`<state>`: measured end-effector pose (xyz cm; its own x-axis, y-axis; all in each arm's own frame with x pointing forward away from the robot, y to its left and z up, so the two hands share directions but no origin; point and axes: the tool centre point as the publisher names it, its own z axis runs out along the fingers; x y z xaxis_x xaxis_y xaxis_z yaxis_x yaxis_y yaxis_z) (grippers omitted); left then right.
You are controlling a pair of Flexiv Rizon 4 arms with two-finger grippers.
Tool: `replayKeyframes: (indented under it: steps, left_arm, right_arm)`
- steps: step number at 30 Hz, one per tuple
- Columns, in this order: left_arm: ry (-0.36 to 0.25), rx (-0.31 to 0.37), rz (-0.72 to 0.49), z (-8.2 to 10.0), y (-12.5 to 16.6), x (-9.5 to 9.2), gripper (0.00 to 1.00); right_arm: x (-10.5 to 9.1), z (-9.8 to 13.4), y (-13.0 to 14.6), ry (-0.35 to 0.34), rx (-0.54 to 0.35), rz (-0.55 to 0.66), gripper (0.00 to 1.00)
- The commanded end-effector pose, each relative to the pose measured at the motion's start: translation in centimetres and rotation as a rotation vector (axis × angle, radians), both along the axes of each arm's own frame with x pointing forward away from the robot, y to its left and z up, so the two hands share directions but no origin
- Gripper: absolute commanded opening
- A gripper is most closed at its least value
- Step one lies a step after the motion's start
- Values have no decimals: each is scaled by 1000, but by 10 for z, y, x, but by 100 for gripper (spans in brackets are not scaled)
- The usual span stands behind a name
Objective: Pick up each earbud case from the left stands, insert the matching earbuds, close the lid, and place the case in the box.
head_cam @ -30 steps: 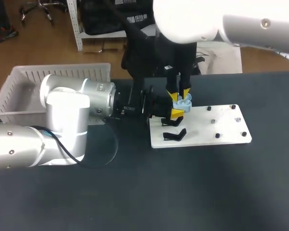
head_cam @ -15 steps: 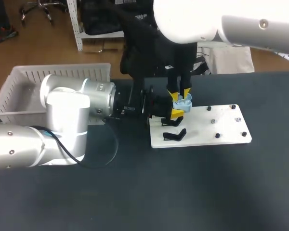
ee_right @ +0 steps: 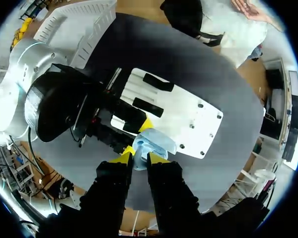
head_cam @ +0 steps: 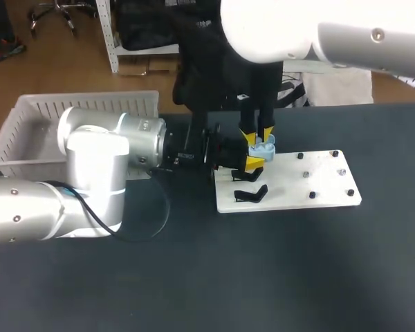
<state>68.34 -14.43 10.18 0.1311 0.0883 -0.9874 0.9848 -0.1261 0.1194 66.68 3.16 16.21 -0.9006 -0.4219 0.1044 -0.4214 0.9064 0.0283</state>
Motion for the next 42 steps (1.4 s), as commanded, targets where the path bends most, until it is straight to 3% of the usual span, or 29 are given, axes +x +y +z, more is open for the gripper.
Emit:
replayKeyframes:
  steps: [1, 39, 40, 42]
  left_arm:
    - [0, 0, 0, 0, 0, 0, 0]
    - [0, 0, 0, 0, 0, 0, 0]
    - [0, 0, 0, 0, 0, 0, 0]
    - [0, 0, 0, 0, 0, 0, 0]
  right_arm:
    - [3, -1, 0, 3, 3, -1, 0]
    - [6, -14, 2, 16, 1, 11, 0]
    - [5, -13, 1, 16, 0, 11, 28]
    - [5, -12, 0, 16, 1, 12, 49]
